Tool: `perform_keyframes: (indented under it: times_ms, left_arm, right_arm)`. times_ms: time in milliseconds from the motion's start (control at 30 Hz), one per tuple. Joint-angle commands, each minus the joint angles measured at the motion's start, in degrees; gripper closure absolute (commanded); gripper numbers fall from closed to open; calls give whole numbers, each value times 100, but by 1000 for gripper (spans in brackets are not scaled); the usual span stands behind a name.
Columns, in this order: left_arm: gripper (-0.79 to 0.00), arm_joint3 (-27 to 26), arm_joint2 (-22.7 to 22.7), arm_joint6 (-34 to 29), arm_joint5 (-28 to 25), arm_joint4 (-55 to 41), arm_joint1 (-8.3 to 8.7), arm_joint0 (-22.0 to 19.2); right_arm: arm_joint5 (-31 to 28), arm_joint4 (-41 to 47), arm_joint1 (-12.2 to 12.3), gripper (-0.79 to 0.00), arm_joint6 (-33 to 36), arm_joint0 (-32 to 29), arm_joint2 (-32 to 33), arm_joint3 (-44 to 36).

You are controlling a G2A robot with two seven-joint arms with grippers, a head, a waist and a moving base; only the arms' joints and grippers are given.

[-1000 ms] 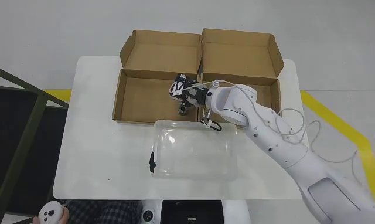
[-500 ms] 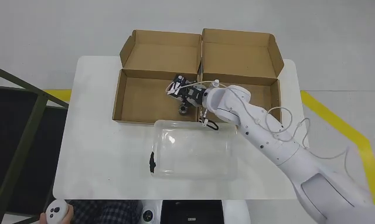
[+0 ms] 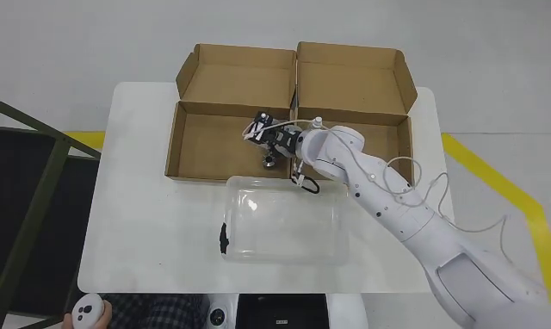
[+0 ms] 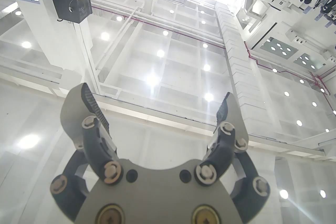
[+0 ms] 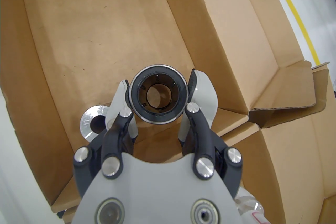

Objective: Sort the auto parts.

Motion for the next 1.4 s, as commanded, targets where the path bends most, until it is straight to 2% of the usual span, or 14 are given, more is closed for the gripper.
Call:
perform_keyframes:
  times_ms: [0, 67, 200, 267, 433, 500, 733, 900, 1367]
  left_arm:
    - [-785, 0, 0, 0, 0, 0, 0, 0]
    - [-785, 0, 0, 0, 0, 0, 0, 0]
    - [-785, 0, 0, 0, 0, 0, 0, 0]
    - [-785, 0, 0, 0, 0, 0, 0, 0]
    - [-785, 0, 0, 0, 0, 0, 0, 0]
    - [-785, 0, 0, 0, 0, 0, 0, 0]
    - [-785, 0, 0, 0, 0, 0, 0, 0]
    - [-785, 0, 0, 0, 0, 0, 0, 0]
    - [-785, 0, 0, 0, 0, 0, 0, 0]
  right_arm:
    - [-18, -19, -10, -526, 26, -15, 26, 3]
    - [-45, -38, -19, -566, 39, -31, 51, -7]
    - [-114, -43, -19, -585, 22, -75, 150, -108]
    - [-159, -42, -9, -622, 0, -99, 214, -212]
    - [-348, -40, 97, -708, -15, -310, 576, -886]
    - [-451, -36, 163, -720, 33, -461, 765, -1250]
    - [-893, -43, 441, -782, 157, -1292, 1537, -2589]
    - [-1233, -13, 611, -785, 94, -1894, 2096, -3176]
    - [-1708, 37, 975, -785, -663, -3489, 3862, -3922]
